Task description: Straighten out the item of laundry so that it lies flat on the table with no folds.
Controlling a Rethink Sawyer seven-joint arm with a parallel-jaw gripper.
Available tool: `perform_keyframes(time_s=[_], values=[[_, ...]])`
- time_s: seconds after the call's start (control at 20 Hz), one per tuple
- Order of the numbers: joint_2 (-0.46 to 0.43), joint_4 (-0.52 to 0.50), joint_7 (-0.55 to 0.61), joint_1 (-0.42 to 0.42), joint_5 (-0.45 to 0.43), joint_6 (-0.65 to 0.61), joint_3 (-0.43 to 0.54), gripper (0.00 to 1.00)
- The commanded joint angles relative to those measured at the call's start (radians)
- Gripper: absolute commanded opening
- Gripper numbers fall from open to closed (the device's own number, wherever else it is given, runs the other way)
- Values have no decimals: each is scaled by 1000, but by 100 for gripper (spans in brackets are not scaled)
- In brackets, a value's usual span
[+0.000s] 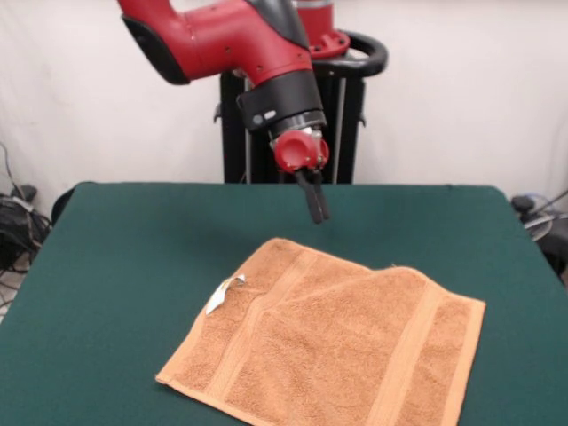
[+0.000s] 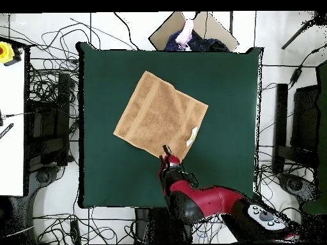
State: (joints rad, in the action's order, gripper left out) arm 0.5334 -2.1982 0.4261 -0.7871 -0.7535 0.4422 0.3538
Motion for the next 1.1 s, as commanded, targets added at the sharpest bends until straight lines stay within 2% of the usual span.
perform_keyframes(time_s=[0.05, 0.25, 0.6, 0.85, 0.95, 1.1], values=[[-138, 132, 214, -46, -28, -256, 82, 100], [-157, 151, 200, -29, 18, -318, 46, 100], [-242, 196, 216, -81, 40, -383, 72, 100], [-256, 207, 210, -104, 13, -368, 88, 100], [-254, 195, 212, -130, -13, -325, 117, 100], [-212, 178, 227, -115, -37, -218, 111, 100]])
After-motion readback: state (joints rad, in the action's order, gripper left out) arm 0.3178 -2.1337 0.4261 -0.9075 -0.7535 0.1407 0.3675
